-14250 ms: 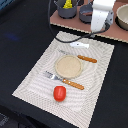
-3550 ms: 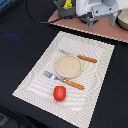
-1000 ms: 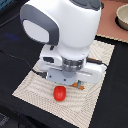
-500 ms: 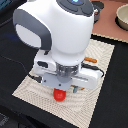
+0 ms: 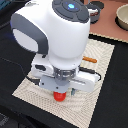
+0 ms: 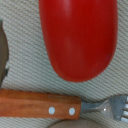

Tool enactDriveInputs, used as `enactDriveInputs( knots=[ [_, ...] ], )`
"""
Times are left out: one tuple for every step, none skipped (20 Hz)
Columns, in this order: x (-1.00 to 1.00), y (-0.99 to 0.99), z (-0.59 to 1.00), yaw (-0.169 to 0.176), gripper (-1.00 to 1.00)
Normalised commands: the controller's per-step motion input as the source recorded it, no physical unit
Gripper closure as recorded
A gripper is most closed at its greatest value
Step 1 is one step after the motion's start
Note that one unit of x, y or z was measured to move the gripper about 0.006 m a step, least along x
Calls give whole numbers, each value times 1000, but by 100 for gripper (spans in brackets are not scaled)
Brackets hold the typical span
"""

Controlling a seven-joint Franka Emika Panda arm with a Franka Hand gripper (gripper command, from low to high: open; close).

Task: Interact with the objects in diverse but meaningful ways.

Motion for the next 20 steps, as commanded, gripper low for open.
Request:
enactDriveInputs(
  knots=[
    [-14, -351, -211, 0, -100],
    [-14, -357, -211, 0, -100],
    [-17, -354, -214, 0, -100],
    [-11, -354, -206, 0, -100],
    [-6, -354, -194, 0, -100],
    [0, -349, -174, 0, -100],
    [0, -346, -157, 0, -100],
    [0, -371, -134, 0, 100],
    [0, -366, -63, 0, 100],
    [0, -354, -20, -6, 100],
    [11, -349, 0, -15, 100],
    [97, -274, 63, -21, 100],
    [277, -206, 246, -23, 100],
    [257, -174, 277, -34, 100],
    [200, -234, 289, -40, 100],
    [200, -231, 254, -40, 100],
    [191, -234, 257, -40, 100],
    [177, -220, 254, -39, 100],
    [180, -220, 249, -39, 100],
    [174, -211, 234, -36, 100]
  ],
)
